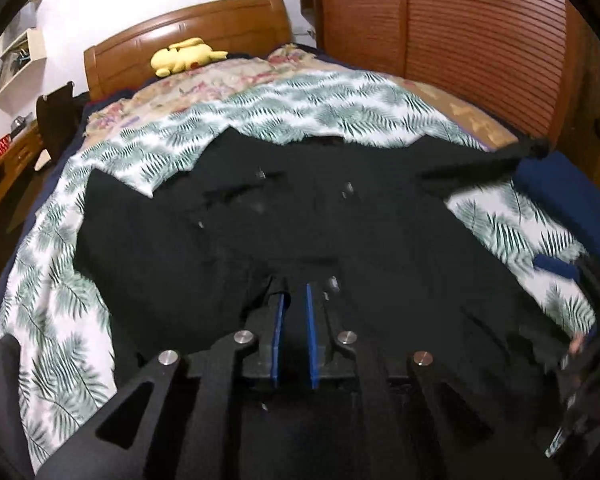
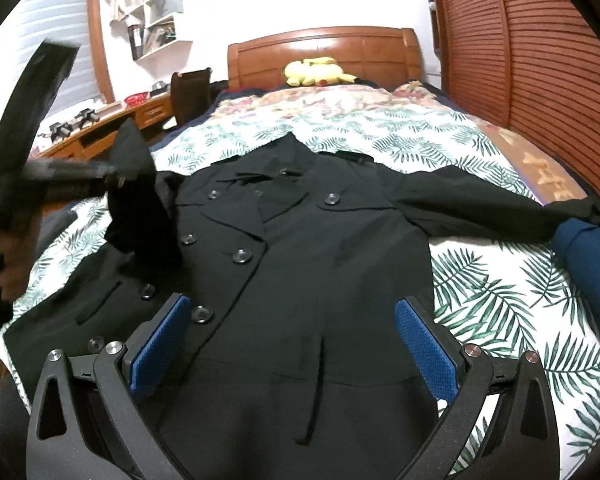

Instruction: Fold large clothes

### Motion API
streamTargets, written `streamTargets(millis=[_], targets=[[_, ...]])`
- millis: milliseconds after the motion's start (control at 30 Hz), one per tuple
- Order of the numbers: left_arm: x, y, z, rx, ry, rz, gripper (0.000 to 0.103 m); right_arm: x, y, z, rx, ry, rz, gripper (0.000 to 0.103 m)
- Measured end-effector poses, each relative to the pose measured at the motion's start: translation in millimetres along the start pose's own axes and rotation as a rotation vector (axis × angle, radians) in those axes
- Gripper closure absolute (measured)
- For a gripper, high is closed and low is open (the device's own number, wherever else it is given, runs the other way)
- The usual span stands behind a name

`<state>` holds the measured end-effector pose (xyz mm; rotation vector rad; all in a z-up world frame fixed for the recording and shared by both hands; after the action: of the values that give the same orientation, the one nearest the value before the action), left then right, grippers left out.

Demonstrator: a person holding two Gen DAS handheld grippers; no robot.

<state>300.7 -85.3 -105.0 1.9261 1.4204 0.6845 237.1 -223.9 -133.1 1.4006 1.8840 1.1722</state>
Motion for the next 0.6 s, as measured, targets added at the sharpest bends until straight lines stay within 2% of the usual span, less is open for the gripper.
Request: streamTargets(millis=[167, 367, 533, 600], targets=[[-8.4, -37.5, -12.8, 0.015, -0.037, -0.012, 0.080, 6.4, -2.8, 8.3, 0.019, -0.005, -0.021, 0.000], [0.4, -69.6, -42.4, -0.017, -0.071, -0.100, 0.067, 18.6, -4.0, 16.5, 0.032, 0.001, -0.042, 0.000], [7.0, -88.7, -69.5, -0.039, -0.118, -0.136, 0.064, 28.4, -6.3, 21.1, 0.046, -0.010, -0.061, 0.000], [8.4, -92.0, -81.2, -0.063, -0.114, -0.134, 0.063, 31.9, -7.0, 21.3, 0.048, -0.014, -0.068, 0.000]])
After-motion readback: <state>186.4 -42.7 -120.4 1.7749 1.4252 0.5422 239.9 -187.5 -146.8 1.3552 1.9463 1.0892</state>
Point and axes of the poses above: each gripper's, at about its wrist camera, not at the fingertips, and z roughly the way its jaws point, x to its left, y to its top, the point moved 5 cm from there along z, roughly the way its jaws point, and after that the axes turned 6 degrees about -x, right-handed, at the moved point
